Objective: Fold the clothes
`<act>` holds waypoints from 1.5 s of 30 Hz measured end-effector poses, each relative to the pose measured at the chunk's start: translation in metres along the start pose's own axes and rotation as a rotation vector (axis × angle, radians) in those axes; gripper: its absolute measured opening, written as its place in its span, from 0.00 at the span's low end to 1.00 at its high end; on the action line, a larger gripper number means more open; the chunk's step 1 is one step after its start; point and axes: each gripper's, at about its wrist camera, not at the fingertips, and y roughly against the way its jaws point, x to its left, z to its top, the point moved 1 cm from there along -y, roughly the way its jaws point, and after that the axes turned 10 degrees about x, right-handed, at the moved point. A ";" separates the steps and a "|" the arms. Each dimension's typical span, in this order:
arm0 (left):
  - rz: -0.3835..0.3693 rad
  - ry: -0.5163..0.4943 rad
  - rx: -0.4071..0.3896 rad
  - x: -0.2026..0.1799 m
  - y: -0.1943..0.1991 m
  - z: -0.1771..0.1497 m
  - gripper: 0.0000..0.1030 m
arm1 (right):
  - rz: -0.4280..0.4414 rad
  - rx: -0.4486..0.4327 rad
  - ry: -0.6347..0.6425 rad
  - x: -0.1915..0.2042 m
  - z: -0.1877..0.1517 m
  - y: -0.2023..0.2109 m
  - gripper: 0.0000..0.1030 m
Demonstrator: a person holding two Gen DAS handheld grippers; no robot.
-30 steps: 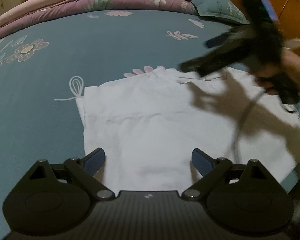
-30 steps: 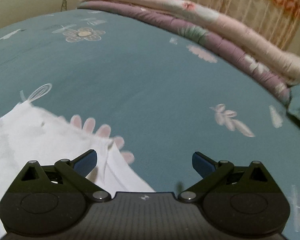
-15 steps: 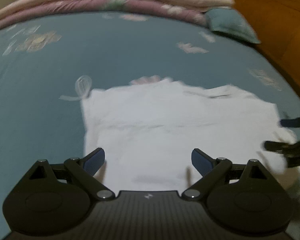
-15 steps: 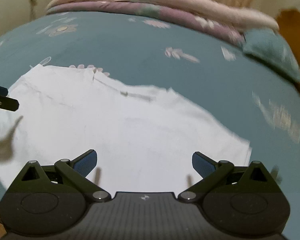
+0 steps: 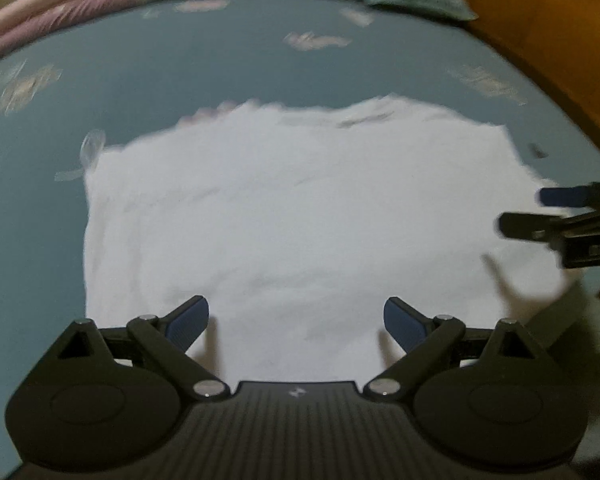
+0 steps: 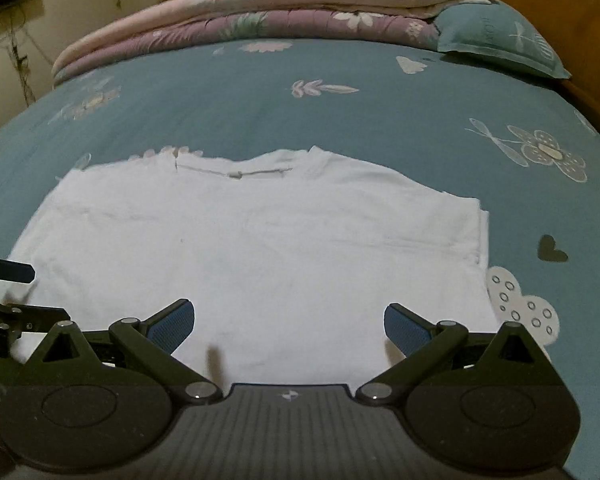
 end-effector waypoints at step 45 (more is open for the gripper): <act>-0.064 0.041 -0.059 0.041 0.006 0.018 0.95 | 0.049 0.076 -0.170 -0.032 -0.049 -0.003 1.00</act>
